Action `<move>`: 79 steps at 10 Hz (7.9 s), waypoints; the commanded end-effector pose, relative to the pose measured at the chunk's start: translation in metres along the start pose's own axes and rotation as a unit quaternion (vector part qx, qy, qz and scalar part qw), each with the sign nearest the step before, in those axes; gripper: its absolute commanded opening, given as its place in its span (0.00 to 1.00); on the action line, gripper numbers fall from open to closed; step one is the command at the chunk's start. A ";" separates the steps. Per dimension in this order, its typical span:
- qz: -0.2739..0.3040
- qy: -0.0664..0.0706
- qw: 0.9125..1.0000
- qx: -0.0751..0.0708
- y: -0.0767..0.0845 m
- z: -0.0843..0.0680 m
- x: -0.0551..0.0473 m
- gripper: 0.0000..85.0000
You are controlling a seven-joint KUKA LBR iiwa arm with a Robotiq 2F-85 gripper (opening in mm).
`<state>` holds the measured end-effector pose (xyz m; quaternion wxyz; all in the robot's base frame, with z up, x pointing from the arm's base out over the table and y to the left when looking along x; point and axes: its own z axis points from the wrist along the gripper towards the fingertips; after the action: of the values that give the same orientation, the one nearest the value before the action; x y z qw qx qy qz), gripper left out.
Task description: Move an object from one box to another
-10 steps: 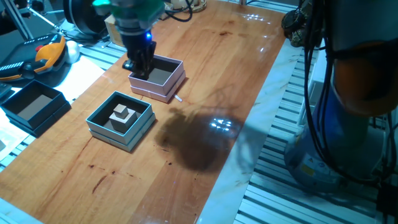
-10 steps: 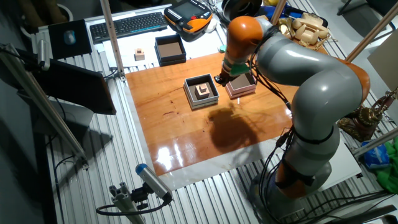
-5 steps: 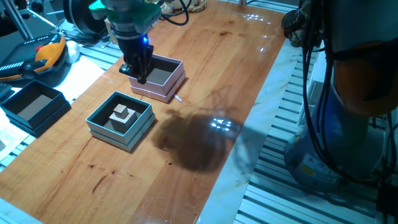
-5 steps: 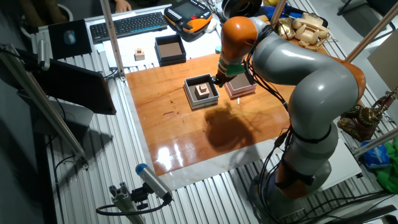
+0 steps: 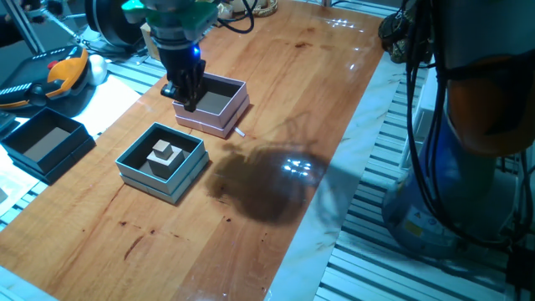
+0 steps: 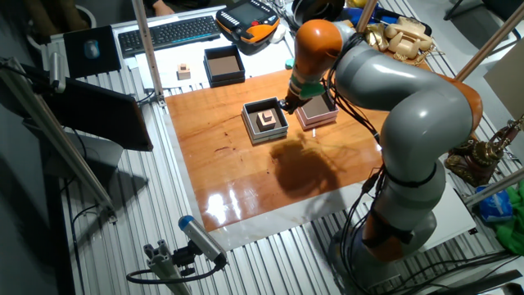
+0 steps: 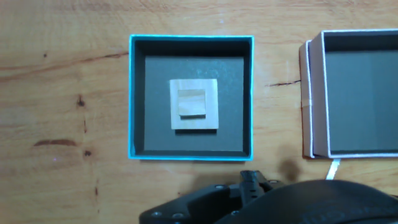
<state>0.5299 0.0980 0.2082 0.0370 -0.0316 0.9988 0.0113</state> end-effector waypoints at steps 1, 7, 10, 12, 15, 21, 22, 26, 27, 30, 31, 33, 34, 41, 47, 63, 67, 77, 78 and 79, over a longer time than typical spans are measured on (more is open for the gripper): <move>-0.022 -0.001 1.000 -0.013 0.000 0.000 0.000 0.00; -0.027 0.029 0.999 0.011 0.005 0.000 -0.005 0.00; -0.001 0.012 1.000 0.004 0.022 0.010 -0.008 0.00; 0.014 0.005 1.000 0.008 0.037 0.022 -0.012 0.00; 0.016 0.000 1.000 0.002 0.044 0.044 -0.024 0.00; 0.024 -0.003 1.000 0.003 0.054 0.064 -0.041 0.00; 0.023 0.001 1.000 0.004 0.055 0.063 -0.045 0.00; 0.032 0.001 0.999 -0.001 0.054 0.063 -0.052 0.00; 0.048 0.000 0.999 0.001 0.054 0.064 -0.053 0.00; 0.068 -0.004 0.998 0.016 0.053 0.070 -0.056 0.00; 0.067 -0.004 0.998 0.016 0.053 0.072 -0.057 0.00; 0.061 0.000 0.998 0.010 0.052 0.075 -0.058 0.00; 0.059 0.000 0.998 0.008 0.051 0.079 -0.058 0.00; 0.062 -0.026 0.998 0.015 0.049 0.084 -0.059 0.80; 0.052 -0.033 0.998 0.009 0.041 0.096 -0.056 0.80; 0.032 -0.031 0.999 0.007 0.049 0.110 -0.057 0.60; 0.014 -0.026 1.000 0.007 0.048 0.106 -0.062 0.60; 0.008 -0.014 1.000 -0.004 0.041 0.093 -0.060 0.00; 0.015 -0.014 1.000 -0.005 0.039 0.083 -0.058 0.00; 0.016 -0.013 1.000 0.000 0.037 0.073 -0.057 0.00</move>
<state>0.5888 0.1398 0.1400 0.0494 -0.0161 0.9986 0.0115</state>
